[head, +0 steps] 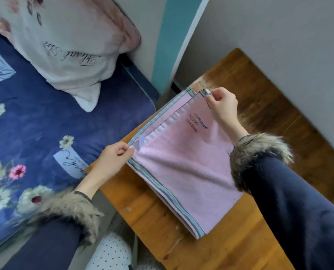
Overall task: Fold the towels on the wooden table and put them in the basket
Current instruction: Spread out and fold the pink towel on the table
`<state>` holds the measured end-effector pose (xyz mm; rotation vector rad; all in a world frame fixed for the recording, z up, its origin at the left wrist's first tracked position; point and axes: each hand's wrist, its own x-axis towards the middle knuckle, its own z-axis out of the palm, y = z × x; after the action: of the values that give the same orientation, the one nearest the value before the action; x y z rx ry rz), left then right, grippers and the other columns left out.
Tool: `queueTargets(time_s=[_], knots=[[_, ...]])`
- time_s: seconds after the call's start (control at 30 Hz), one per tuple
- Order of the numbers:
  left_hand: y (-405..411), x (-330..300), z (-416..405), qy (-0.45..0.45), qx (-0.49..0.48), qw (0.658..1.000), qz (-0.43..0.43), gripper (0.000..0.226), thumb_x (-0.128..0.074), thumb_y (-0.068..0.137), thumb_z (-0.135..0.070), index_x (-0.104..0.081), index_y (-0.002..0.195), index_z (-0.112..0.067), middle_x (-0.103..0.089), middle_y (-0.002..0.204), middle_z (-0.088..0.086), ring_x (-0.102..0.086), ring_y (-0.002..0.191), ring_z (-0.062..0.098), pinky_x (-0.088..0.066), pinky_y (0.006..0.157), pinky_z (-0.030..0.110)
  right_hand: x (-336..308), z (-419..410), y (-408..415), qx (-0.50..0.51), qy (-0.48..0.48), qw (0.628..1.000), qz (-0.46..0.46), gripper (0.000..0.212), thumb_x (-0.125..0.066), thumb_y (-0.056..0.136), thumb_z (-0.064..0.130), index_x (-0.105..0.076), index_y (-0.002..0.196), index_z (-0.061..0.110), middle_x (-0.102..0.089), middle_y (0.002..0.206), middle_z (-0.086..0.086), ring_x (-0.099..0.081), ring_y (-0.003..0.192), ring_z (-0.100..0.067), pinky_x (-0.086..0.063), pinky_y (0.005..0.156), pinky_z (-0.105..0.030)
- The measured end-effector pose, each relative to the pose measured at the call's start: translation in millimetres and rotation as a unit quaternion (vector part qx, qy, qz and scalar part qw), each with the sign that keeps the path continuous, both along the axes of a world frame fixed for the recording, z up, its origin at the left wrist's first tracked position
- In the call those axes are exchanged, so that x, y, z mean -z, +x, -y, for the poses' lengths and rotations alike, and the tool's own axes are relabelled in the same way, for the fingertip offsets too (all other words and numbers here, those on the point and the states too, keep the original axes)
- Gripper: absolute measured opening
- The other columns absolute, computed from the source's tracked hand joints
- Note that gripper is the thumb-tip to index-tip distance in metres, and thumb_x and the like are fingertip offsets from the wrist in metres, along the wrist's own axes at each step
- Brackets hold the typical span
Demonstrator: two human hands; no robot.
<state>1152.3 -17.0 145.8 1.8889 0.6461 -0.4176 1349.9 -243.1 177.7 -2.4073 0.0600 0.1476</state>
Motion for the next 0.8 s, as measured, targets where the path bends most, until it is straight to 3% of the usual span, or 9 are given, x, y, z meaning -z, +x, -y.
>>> queueTargets(time_s=[0.07,0.13,0.2,0.3,0.47,0.63,0.8], knots=[[-1.8,13.5,-5.2,0.037,-0.010,0.999,-0.012,0.018,-0.060,0.089,-0.024,-0.063,0.082,-0.008,-0.060,0.078,-0.002,-0.052,0.070,0.007,-0.038,0.059,0.011,11.9,-6.3,12.1,-0.006,-0.023,1.000,-0.015,0.015,-0.056,0.087,0.015,-0.065,0.095,0.006,-0.059,0.086,0.000,-0.051,0.082,-0.013,-0.035,0.070,-0.021],[-2.1,24.2,-8.3,0.083,-0.008,0.996,-0.016,0.012,-0.063,0.087,-0.028,-0.063,0.080,-0.018,-0.058,0.085,-0.004,-0.052,0.078,0.008,-0.037,0.067,0.020,23.1,-12.9,22.8,-0.018,-0.047,0.998,-0.044,0.013,-0.055,0.087,0.015,-0.064,0.094,0.008,-0.057,0.086,0.000,-0.049,0.082,-0.014,-0.033,0.065,-0.022],[-1.8,33.0,-10.1,0.112,-0.006,0.994,-0.010,0.012,-0.065,0.086,-0.026,-0.063,0.077,-0.018,-0.052,0.091,-0.002,-0.051,0.084,0.011,-0.035,0.077,0.023,34.1,-20.2,32.0,-0.032,-0.071,0.994,-0.080,0.006,-0.055,0.087,0.017,-0.059,0.087,0.012,-0.056,0.085,-0.003,-0.048,0.080,-0.017,-0.032,0.056,-0.024],[-1.4,39.8,-8.8,0.118,-0.011,0.993,-0.001,0.012,-0.065,0.085,-0.020,-0.060,0.075,-0.015,-0.048,0.099,0.000,-0.048,0.092,0.013,-0.033,0.082,0.021,47.4,-28.8,42.0,-0.059,-0.087,0.989,-0.104,0.005,-0.055,0.084,0.014,-0.057,0.082,0.010,-0.055,0.083,-0.006,-0.047,0.079,-0.019,-0.032,0.062,-0.024],[3.3,47.2,-6.0,0.106,-0.005,0.994,-0.011,0.009,-0.064,0.085,-0.019,-0.059,0.078,-0.015,-0.047,0.095,-0.001,-0.049,0.090,0.014,-0.032,0.078,0.019,61.0,-36.6,54.2,-0.141,-0.132,0.977,-0.092,0.017,-0.055,0.085,0.011,-0.061,0.090,-0.005,-0.052,0.085,-0.007,-0.045,0.081,-0.018,-0.029,0.067,-0.026],[6.0,44.8,-5.7,0.104,0.008,0.994,-0.022,0.007,-0.062,0.087,-0.022,-0.057,0.083,-0.018,-0.049,0.089,-0.006,-0.043,0.091,0.014,-0.032,0.075,0.021,65.2,-39.2,53.5,-0.158,-0.137,0.975,-0.079,0.009,-0.055,0.086,0.014,-0.060,0.088,0.007,-0.058,0.093,-0.005,-0.049,0.088,-0.018,-0.041,0.081,-0.036],[12.3,36.9,-8.2,0.076,0.016,0.996,-0.043,0.006,-0.061,0.088,-0.021,-0.057,0.085,-0.016,-0.048,0.085,-0.008,-0.048,0.072,0.002,-0.032,0.057,0.012,47.7,-35.5,48.3,-0.121,-0.062,0.988,-0.072,0.011,-0.056,0.087,0.010,-0.060,0.088,0.000,-0.053,0.082,-0.004,-0.043,0.072,-0.014,-0.031,0.056,-0.015]])
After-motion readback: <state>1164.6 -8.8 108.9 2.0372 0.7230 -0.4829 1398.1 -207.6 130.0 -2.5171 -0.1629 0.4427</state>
